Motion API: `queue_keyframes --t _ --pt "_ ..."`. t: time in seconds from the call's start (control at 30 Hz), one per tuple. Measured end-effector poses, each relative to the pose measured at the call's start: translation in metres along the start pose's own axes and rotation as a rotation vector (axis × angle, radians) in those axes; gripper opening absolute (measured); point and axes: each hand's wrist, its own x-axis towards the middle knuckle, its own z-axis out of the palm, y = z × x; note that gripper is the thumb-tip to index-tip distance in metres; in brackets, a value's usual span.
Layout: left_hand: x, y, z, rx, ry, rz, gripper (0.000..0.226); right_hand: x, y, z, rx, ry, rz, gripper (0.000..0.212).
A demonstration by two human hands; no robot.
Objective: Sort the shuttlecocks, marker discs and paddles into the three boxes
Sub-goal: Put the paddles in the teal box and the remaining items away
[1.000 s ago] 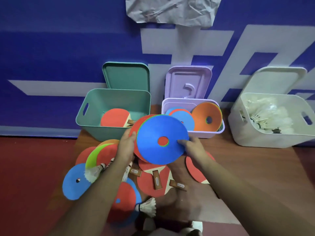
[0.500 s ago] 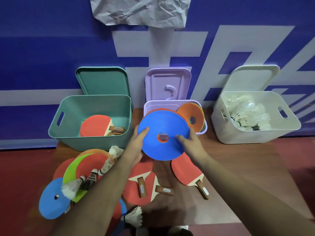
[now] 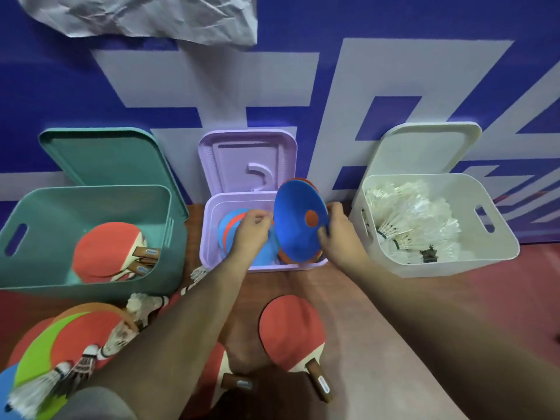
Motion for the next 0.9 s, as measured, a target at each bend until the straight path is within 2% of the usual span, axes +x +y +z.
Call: queue_keyframes --t 0.1,0.2,0.3,0.4,0.53,0.57,0.63,0.67,0.77,0.9 --pt "0.005 0.023 0.030 -0.287 -0.251 -0.132 0.038 0.008 0.021 0.016 -0.228 -0.049 -0.085 0.023" --pt "0.009 0.032 0.057 -0.222 -0.341 -0.132 0.030 0.014 0.039 0.023 -0.311 -0.139 -0.166 0.038" --pt "0.015 0.036 0.074 -0.143 -0.273 -0.055 0.025 0.019 0.046 0.022 -0.217 -0.140 -0.180 0.033" --pt "0.024 0.028 0.078 -0.042 -0.203 -0.007 0.024 0.021 0.056 0.028 -0.231 -0.148 -0.208 0.028" --pt "0.024 0.002 0.078 0.401 -0.237 0.068 0.038 0.023 0.064 0.030 -0.167 -0.201 -0.077 0.020" --pt "0.024 -0.002 0.077 0.448 -0.242 0.070 0.046 0.021 0.062 0.028 -0.139 -0.177 -0.061 0.020" --pt "0.022 -0.005 0.072 0.416 -0.206 0.067 0.055 0.012 0.058 0.022 -0.085 -0.103 -0.054 0.022" --pt "0.017 -0.002 0.067 0.382 -0.184 0.078 0.051 0.004 0.057 0.019 -0.049 -0.071 -0.052 0.023" --pt "-0.011 0.002 0.045 0.254 -0.129 0.141 0.008 -0.030 0.052 0.009 -0.019 -0.059 -0.066 0.017" --pt "-0.058 -0.029 0.003 0.246 -0.168 0.152 0.020 -0.080 0.061 0.018 -0.008 -0.100 0.037 0.008"
